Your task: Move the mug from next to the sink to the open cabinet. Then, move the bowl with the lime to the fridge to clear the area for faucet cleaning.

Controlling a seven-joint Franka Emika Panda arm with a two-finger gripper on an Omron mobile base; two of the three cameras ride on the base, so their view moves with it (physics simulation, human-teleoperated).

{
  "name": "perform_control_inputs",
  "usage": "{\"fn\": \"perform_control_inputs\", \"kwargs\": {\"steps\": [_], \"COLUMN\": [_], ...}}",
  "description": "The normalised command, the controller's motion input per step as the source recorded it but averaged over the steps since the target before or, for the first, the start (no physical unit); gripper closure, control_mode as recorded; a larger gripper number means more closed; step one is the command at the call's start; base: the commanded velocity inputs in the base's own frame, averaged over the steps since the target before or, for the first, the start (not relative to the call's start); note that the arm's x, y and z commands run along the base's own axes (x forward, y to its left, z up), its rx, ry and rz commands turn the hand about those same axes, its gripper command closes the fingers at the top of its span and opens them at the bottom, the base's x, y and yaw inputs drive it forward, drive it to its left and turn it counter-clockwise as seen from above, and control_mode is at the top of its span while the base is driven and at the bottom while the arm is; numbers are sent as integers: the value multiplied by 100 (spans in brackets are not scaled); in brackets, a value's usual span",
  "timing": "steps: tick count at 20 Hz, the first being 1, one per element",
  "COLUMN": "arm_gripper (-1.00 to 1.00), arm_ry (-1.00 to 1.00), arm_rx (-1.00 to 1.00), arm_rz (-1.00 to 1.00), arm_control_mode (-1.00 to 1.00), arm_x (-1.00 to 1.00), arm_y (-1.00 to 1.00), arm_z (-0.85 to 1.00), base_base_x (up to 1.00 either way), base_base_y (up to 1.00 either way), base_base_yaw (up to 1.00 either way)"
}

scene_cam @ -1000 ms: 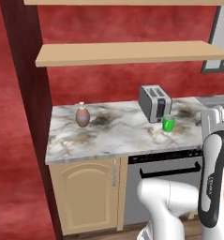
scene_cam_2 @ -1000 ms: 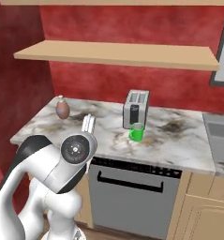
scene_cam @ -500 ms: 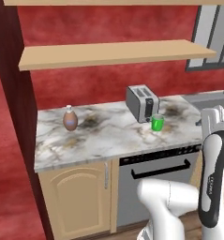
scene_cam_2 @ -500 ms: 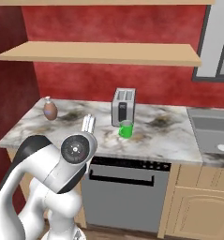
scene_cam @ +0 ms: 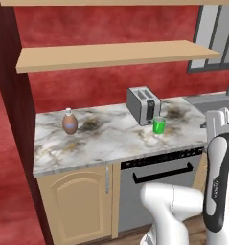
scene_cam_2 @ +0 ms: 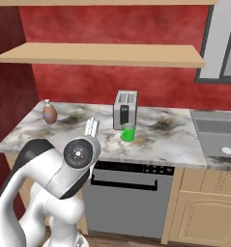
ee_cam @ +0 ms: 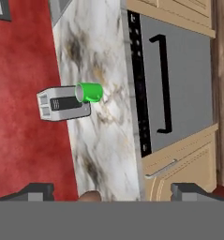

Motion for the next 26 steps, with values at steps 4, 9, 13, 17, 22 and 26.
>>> {"fn": "perform_control_inputs", "kwargs": {"steps": [4,9,13,17,22,26], "arm_gripper": [-100,-100,-100,-100,-100,-100], "arm_ry": [1,8,6,25,33,29], "arm_rx": [-6,-5,-12,-9,-10,-7], "arm_rz": [-8,-13,-6,2,20,27], "arm_control_mode": [-100,-100,-100,-100,-100,-100], "arm_x": [97,96,93,79,29,1], "arm_y": [17,13,8,0,0,0], "arm_z": [-11,-10,-30,-26,-29,-26], "base_base_x": [0,0,0,0,0,0], "base_base_y": [0,0,0,0,0,0], "base_base_yaw": [0,0,0,0,0,0]}}
